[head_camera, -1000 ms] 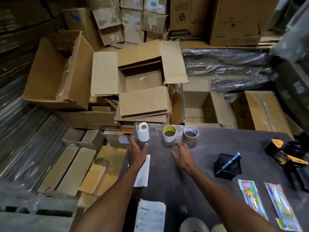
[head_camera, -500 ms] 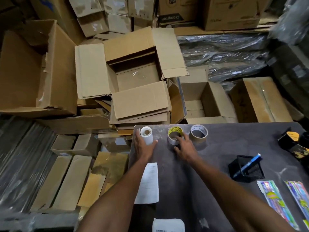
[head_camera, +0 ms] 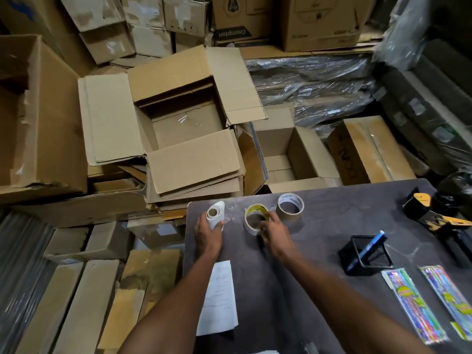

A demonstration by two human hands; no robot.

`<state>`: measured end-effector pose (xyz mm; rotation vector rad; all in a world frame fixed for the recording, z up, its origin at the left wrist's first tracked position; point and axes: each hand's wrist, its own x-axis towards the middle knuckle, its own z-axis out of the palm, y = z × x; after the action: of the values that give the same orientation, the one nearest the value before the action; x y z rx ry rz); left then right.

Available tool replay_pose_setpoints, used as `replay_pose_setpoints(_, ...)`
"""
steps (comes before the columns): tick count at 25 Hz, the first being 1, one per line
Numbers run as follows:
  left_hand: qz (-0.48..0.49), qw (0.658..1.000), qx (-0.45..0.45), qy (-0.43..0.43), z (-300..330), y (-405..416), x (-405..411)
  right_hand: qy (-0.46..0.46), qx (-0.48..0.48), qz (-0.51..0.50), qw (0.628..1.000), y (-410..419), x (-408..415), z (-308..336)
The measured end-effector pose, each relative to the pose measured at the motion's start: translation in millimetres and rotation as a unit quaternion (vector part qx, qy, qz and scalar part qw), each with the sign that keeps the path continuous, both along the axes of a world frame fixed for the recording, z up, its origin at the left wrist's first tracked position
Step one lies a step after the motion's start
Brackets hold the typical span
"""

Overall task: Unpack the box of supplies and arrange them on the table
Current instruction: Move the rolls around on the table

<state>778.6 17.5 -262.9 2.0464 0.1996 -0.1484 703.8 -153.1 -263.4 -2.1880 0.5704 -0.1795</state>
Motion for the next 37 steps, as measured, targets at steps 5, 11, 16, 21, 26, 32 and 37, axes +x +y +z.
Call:
replay_pose_setpoints(5, -0.006, 1.0, -0.014, -0.004, 7, 4, 1, 0.024, -0.15, 0.098, 0.984, -17, -22, -2)
replay_pose_setpoints(11, -0.063, 0.998, -0.027, -0.005, 22, -8, -27, -0.043, -0.143, 0.097, 0.984, -30, -59, 30)
replay_pose_setpoints(16, -0.097, 0.994, -0.046, -0.032, 51, -31, -59, -0.084, -0.14, 0.079, 0.983, -47, -96, 58)
replay_pose_setpoints(21, -0.135, 0.989, -0.04, -0.043, 64, -63, -103, -0.113, -0.139, 0.044, 0.983, -78, -153, 85)
replay_pose_setpoints(26, -0.187, 0.978, -0.04, -0.086, 94, -126, -162, -0.146, -0.152, 0.003, 0.978, -136, -222, 105)
replay_pose_setpoints(32, -0.21, 0.97, -0.051, -0.107, 122, -228, -259, -0.173, -0.152, -0.046, 0.972, -233, -327, 122)
replay_pose_setpoints(37, -0.209, 0.968, -0.079, -0.114, 132, -306, -355, -0.159, -0.154, -0.037, 0.974, -309, -410, 122)
